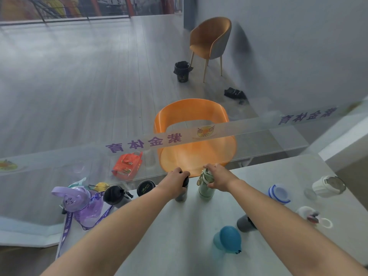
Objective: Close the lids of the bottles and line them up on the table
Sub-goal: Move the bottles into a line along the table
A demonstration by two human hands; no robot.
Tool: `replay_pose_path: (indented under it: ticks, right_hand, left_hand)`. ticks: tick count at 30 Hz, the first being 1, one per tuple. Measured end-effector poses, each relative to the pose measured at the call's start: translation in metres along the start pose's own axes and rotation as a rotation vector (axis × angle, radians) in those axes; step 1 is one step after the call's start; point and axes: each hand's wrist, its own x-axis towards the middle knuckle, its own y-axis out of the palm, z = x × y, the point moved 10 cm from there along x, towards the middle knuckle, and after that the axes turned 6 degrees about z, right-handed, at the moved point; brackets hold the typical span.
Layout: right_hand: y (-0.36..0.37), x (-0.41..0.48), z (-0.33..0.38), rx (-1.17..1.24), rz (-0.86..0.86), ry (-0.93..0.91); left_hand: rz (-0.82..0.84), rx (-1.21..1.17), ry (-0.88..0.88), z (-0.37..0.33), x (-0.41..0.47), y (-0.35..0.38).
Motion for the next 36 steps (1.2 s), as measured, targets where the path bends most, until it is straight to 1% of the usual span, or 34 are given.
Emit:
replay_pose_path:
  ticks: [2, 5, 9, 13, 15, 19, 22, 25, 28, 33, 36]
  right_hand:
    - [0.002, -0.002, -0.001, 0.024, -0.006, 0.001]
    - [0.003, -0.009, -0.004, 0.138, -0.034, 0.002]
    - [0.001, -0.033, -0.020, 0.257, -0.086, 0.082]
    - [0.014, -0.073, -0.036, 0.155, -0.092, 0.210]
    - [0.035, -0.093, -0.040, 0.096, -0.040, 0.253]
    - [0.091, -0.134, -0.044, 0.091, 0.092, 0.305]
    - [0.129, -0.157, -0.048, 0.085, 0.133, 0.331]
    - [0.151, -0.164, -0.051, 0.151, 0.096, 0.329]
    - [0.148, -0.158, -0.049, 0.115, 0.025, 0.296]
    - [0.109, -0.117, -0.048, 0.035, -0.019, 0.204]
    - [0.077, -0.084, -0.056, 0.005, -0.029, 0.161]
  left_hand:
    - [0.008, 0.013, -0.007, 0.000, 0.000, 0.001]
    - [0.018, 0.046, -0.019, 0.001, -0.004, 0.004]
    - [-0.074, 0.154, 0.032, -0.012, -0.014, -0.002]
    - [-0.185, 0.186, 0.147, -0.037, -0.021, -0.008]
    - [-0.217, 0.177, 0.215, -0.052, -0.025, -0.007]
    - [-0.256, 0.174, 0.336, -0.082, -0.034, 0.001]
    - [-0.310, 0.205, 0.449, -0.102, -0.044, 0.008]
    - [-0.405, 0.187, 0.536, -0.113, -0.056, 0.009]
    - [-0.469, 0.180, 0.596, -0.121, -0.066, 0.006]
    - [-0.549, 0.160, 0.548, -0.131, -0.054, -0.016]
    - [-0.551, 0.145, 0.432, -0.131, -0.029, -0.021]
